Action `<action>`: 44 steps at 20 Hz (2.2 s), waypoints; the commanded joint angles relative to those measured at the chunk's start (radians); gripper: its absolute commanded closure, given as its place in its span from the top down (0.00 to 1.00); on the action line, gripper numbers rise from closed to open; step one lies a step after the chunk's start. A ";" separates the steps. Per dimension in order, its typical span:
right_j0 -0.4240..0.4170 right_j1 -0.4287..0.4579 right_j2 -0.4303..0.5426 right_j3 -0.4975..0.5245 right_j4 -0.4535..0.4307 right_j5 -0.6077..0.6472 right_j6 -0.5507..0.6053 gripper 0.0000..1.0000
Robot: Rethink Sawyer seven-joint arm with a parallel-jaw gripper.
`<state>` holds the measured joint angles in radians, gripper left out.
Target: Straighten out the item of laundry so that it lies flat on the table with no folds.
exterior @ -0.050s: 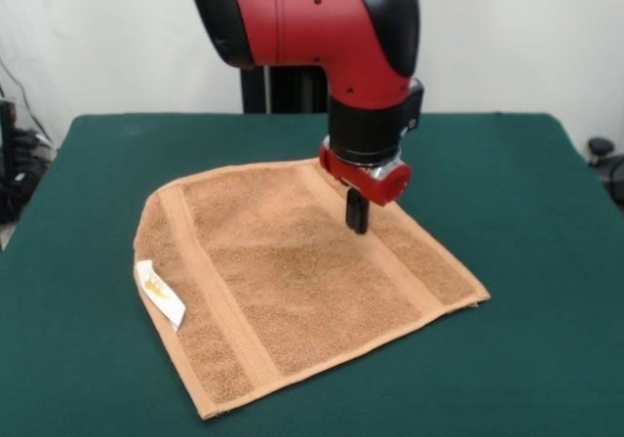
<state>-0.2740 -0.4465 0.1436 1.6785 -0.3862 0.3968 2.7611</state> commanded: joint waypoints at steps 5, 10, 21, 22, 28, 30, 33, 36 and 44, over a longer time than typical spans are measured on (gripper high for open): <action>0.037 0.051 0.139 0.176 0.084 0.027 0.015 0.00; 0.040 0.053 0.142 0.194 0.103 0.003 0.023 0.00; 0.047 0.039 0.187 0.274 0.202 -0.066 0.086 0.00; 0.062 0.040 0.193 0.254 0.210 -0.042 0.072 0.00; 0.110 0.003 0.164 0.257 0.243 -0.013 0.092 0.00; 0.124 -0.012 0.158 0.263 0.257 -0.004 0.100 0.00; 0.137 -0.016 0.149 0.263 0.276 -0.004 0.103 0.00; 0.155 -0.015 0.139 0.261 0.294 -0.012 0.105 0.00; 0.175 -0.053 0.104 0.253 0.313 0.030 0.064 0.00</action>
<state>-0.1242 -0.4867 0.1836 1.9122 -0.1396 0.3634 2.7611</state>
